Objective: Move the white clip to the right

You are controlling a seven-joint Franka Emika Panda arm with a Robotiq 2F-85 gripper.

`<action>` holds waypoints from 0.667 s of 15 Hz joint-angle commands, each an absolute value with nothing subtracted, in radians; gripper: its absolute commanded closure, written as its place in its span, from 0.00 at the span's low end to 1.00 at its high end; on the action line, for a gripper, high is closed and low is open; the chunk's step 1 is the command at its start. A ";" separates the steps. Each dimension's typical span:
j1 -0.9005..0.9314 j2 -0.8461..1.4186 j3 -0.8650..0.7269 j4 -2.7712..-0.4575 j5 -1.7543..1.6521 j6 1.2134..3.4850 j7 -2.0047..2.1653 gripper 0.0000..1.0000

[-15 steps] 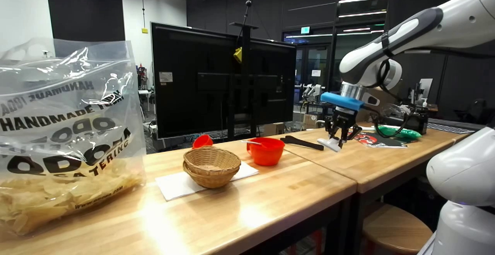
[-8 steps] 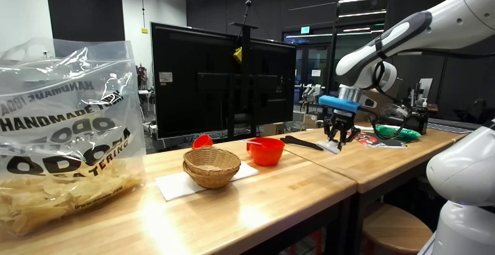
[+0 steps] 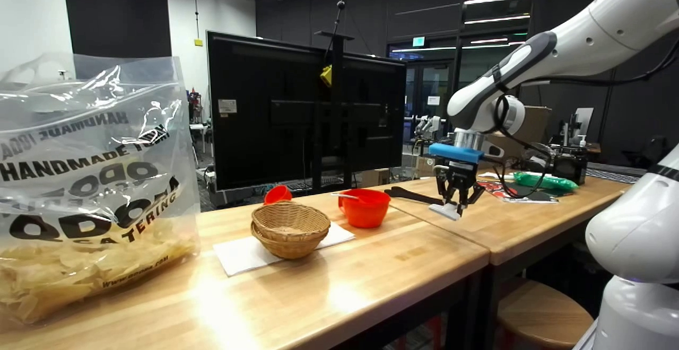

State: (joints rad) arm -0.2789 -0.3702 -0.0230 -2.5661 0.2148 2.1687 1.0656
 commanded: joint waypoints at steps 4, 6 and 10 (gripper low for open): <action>-0.257 -0.253 -0.070 -2.504 0.203 2.223 1.035 0.90; -0.254 -0.233 -0.080 -2.494 0.204 2.236 1.029 0.90; -0.246 -0.208 -0.095 -2.480 0.214 2.255 1.011 0.39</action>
